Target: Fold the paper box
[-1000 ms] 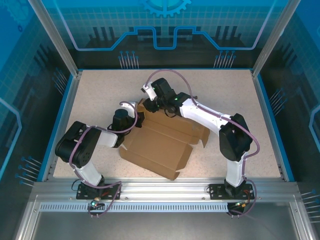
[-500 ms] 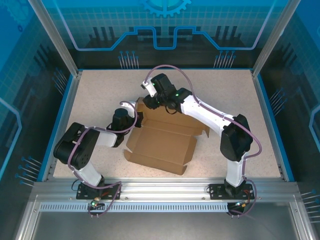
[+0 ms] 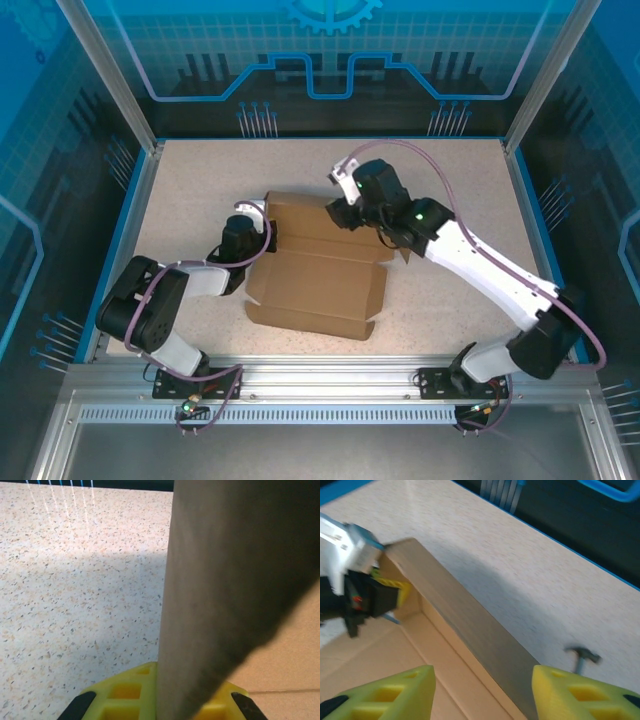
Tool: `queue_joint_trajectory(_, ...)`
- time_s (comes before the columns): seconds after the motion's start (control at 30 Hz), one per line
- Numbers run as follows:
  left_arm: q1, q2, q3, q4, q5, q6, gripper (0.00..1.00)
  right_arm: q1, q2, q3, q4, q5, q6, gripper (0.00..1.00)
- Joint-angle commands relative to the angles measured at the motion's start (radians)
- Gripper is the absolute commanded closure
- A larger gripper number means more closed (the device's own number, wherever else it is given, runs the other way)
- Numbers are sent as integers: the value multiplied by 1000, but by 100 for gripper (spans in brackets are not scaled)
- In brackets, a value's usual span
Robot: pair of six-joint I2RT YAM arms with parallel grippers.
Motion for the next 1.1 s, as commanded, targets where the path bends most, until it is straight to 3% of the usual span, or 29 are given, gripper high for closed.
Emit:
queue_joint_trajectory(0.0,2,-30,37,-11,-14,4,100,-1,-61,-75,-94,168,10,41)
queue_joint_trajectory(0.23,2,-33,37,-7,-7,-2,100,-29,-46,-160,-90,252,12,39)
queue_joint_trajectory(0.6,2,-44,34,-4,11,-11,100,-99,50,-154,-31,222,-5,43)
queue_joint_trajectory(0.97,2,-40,34,0,23,-20,100,-154,33,-277,202,-192,179,49)
queue_joint_trajectory(1.07,2,-41,33,3,24,-27,100,-168,22,-304,262,-250,200,49)
